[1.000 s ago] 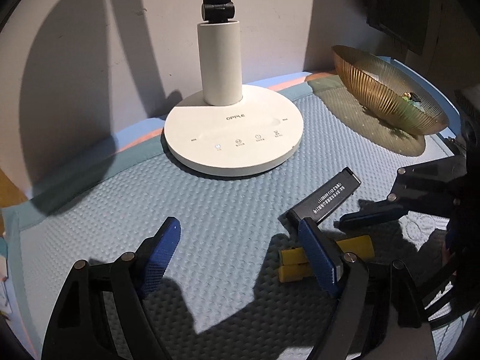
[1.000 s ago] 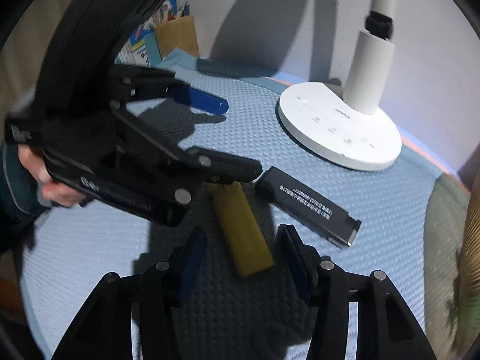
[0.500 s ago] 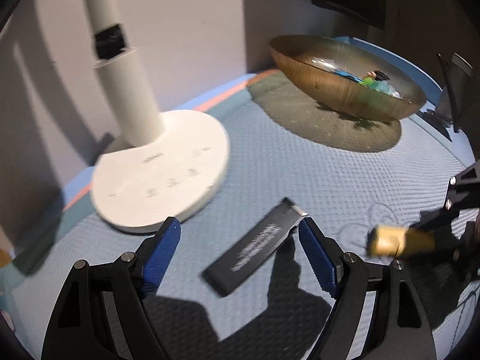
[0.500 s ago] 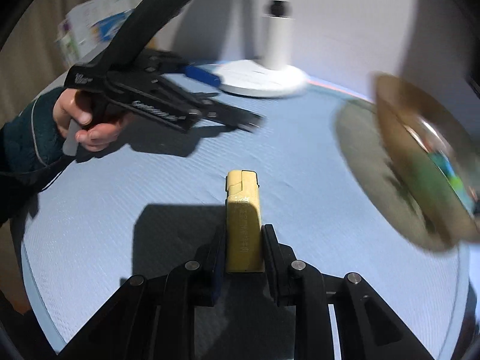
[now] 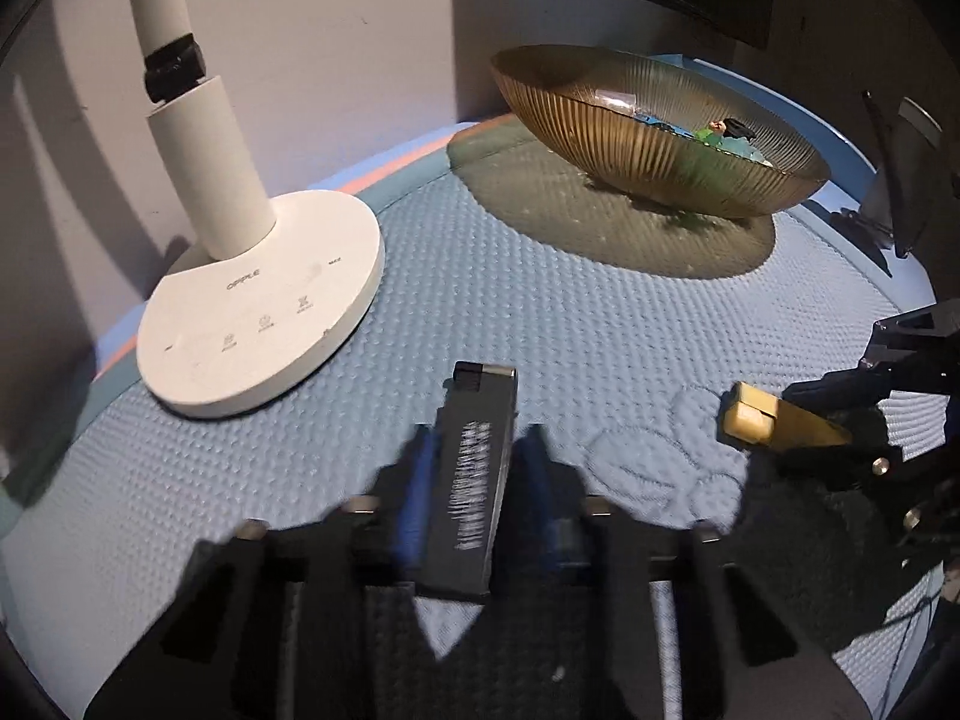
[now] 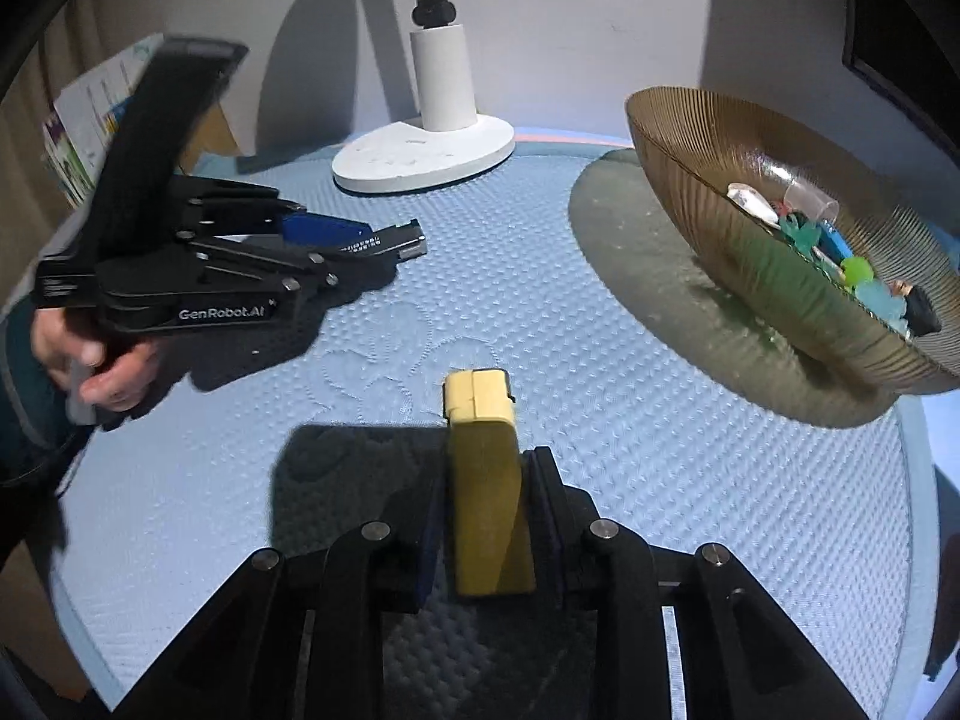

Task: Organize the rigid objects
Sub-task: 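Grasp the black lighter with the left tool while the right tool grasps the yellow lighter, then carry the black and yellow lighters into the amber bowl and release both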

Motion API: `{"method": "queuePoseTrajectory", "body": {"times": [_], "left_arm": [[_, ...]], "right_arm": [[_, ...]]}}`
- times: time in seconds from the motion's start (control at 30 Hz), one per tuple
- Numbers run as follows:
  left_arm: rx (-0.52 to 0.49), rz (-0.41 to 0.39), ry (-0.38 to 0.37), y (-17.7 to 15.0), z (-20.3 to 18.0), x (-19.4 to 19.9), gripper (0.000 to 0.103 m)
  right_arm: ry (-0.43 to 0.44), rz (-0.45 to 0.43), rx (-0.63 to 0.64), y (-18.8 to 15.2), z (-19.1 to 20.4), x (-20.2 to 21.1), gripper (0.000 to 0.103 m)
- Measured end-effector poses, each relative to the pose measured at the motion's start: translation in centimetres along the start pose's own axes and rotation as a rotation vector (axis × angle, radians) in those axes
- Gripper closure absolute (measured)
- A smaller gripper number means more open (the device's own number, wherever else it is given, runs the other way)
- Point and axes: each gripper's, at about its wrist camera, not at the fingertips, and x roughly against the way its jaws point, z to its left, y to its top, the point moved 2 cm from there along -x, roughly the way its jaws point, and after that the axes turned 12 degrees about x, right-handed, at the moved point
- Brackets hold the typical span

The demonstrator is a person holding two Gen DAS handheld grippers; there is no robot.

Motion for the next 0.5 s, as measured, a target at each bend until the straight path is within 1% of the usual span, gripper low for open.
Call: {"method": "queuePoseTrajectory", "body": {"times": [0.07, 0.1, 0.13, 0.2, 0.27, 0.3, 0.37, 0.43, 0.5], "left_arm": [[0.019, -0.003, 0.020, -0.8, -0.3, 0.7, 0.082], [0.030, -0.005, 0.023, -1.2, -0.3, 1.1, 0.082], [0.055, -0.006, 0.022, -1.8, -0.3, 1.8, 0.082], [0.099, -0.011, 0.018, -3.0, -0.2, 3.1, 0.082], [0.148, -0.029, 0.012, -4.5, 0.0, 5.0, 0.082], [0.175, -0.035, 0.010, -5.3, 0.1, 5.9, 0.082], [0.235, -0.035, 0.018, -7.2, 0.4, 7.6, 0.082], [0.274, -0.030, 0.027, -8.5, 0.5, 8.3, 0.082], [0.306, -0.025, 0.045, -10.3, 0.5, 9.0, 0.082]], "right_arm": [[-0.030, 0.007, 0.025, 0.3, 0.9, -0.2, 0.076], [-0.030, 0.006, 0.028, 0.3, 1.2, -0.1, 0.078], [-0.006, 0.001, 0.032, 0.2, 1.6, 0.1, 0.080], [0.106, -0.034, 0.041, -0.4, 3.1, 1.2, 0.080], [0.152, -0.085, 0.067, -0.8, 4.5, 2.5, 0.080], [0.162, -0.102, 0.076, -1.1, 5.1, 3.3, 0.080], [0.131, -0.101, 0.084, -1.7, 5.9, 4.3, 0.080], [0.095, -0.074, 0.076, -2.3, 6.3, 4.4, 0.080], [0.112, -0.050, 0.065, -2.9, 6.5, 3.8, 0.080]]}}
